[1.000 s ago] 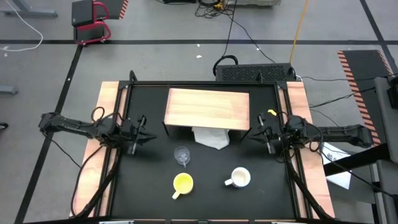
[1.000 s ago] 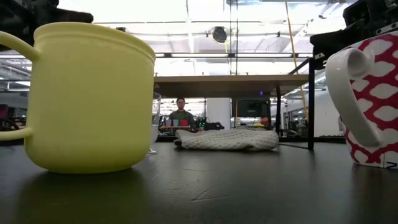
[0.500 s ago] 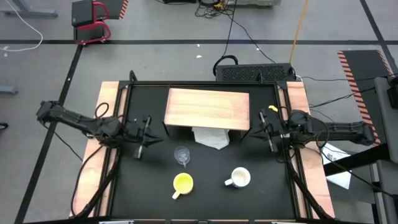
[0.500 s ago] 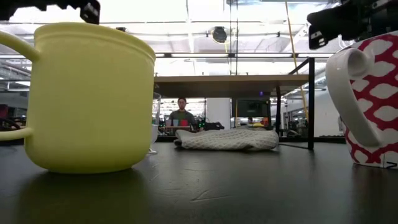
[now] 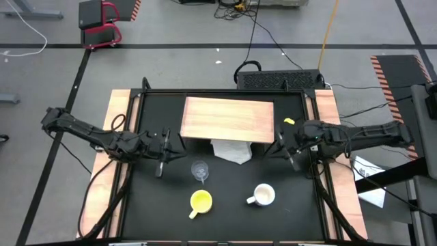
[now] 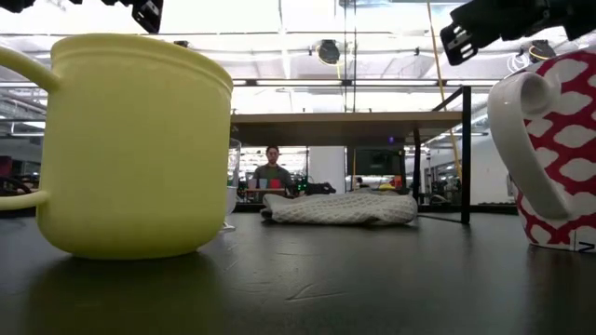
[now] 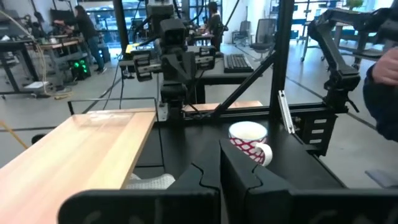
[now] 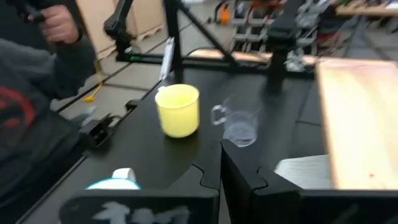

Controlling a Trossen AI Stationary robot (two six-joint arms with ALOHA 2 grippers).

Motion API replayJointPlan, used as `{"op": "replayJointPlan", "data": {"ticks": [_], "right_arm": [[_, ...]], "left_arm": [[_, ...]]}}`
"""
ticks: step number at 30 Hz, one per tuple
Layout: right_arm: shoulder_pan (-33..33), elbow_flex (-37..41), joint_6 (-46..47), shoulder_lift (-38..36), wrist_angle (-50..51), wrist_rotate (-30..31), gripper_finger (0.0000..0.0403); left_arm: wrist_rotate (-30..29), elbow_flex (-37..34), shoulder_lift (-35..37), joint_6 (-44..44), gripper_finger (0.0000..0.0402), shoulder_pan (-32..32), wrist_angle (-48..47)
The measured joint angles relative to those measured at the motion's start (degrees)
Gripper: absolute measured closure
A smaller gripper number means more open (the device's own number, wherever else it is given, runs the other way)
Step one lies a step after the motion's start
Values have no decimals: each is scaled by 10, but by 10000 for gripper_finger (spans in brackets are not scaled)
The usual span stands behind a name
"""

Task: Stack small to large cups/mugs on shelf
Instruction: Put the red mug on the shelf

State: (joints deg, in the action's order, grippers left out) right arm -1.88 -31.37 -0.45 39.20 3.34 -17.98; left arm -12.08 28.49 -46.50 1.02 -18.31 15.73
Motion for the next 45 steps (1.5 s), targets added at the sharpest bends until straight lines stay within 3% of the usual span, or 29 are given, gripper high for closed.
{"op": "replayJointPlan", "data": {"ticks": [7, 11, 18, 26, 35, 45], "right_arm": [[-82, -38, 17, 70, 7, 29, 403], [-136, -61, -1, 88, 47, 92, 403], [-202, -67, -21, 108, 60, 124, 403], [-206, -87, 25, 136, 76, 137, 403], [-208, -195, 36, 217, 199, 137, 403], [-208, -232, 34, 280, 284, 133, 403]], "left_arm": [[0, 0, 0, 0, 401, -13, 0], [0, 0, 0, 0, 401, -17, 0], [0, 0, 0, 0, 401, -17, 5], [0, 0, 0, 4, 401, -17, 8], [0, 0, 0, 3, 401, -17, 1], [1, 0, 0, 0, 401, -17, -23]]}}
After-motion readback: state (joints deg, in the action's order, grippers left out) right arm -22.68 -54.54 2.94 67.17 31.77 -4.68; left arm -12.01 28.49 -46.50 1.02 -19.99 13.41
